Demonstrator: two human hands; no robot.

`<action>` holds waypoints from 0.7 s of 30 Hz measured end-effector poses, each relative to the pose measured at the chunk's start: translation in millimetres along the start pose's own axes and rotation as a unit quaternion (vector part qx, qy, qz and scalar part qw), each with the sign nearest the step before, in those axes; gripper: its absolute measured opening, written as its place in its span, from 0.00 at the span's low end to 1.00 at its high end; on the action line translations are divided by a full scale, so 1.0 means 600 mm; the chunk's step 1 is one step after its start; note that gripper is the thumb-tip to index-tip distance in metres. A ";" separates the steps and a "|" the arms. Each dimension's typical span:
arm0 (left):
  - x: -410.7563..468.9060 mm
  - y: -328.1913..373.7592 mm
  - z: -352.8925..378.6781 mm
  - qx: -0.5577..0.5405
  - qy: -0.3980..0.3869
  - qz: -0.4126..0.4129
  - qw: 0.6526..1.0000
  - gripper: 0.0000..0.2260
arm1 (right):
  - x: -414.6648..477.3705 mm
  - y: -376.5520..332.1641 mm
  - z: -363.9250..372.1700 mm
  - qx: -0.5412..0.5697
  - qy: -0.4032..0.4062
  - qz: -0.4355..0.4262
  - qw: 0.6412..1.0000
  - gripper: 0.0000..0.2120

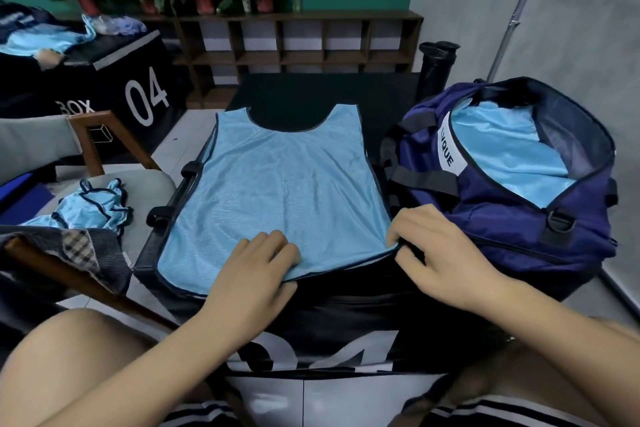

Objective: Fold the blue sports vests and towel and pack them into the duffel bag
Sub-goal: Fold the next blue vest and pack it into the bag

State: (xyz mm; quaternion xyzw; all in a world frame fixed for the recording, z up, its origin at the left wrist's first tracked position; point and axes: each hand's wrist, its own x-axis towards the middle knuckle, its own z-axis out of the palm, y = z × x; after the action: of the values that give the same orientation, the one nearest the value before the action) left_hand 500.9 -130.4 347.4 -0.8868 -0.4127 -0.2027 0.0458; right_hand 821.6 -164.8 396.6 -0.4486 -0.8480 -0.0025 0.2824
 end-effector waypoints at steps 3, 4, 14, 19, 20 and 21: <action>-0.026 -0.031 -0.018 0.003 0.018 -0.005 1.000 0.09 | -0.003 0.005 -0.006 -0.012 -0.051 -0.014 0.999 0.12; -0.034 -0.044 -0.023 0.007 0.022 -0.014 1.000 0.09 | -0.005 0.007 -0.007 -0.013 -0.063 -0.012 0.998 0.12; -0.091 -0.145 -0.125 0.000 0.041 -0.107 0.993 0.09 | 0.004 0.022 -0.023 0.029 -0.047 0.080 0.995 0.17; -0.100 -0.170 -0.155 -0.070 0.060 -0.197 0.976 0.24 | 0.020 0.022 -0.034 0.097 -0.006 0.148 0.984 0.16; -0.100 -0.176 -0.160 -0.097 0.075 -0.213 0.969 0.23 | 0.022 0.025 -0.035 0.111 0.001 0.158 0.981 0.15; -0.098 -0.180 -0.163 -0.125 0.089 -0.229 0.961 0.21 | 0.024 0.027 -0.037 0.125 0.005 0.169 0.978 0.13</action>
State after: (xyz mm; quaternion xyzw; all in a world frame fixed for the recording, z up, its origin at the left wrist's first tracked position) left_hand 354.5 -126.0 404.3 -0.7456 -0.5705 -0.3356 -0.0770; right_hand 838.2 -149.6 418.0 -0.5466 -0.7519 0.1490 0.3371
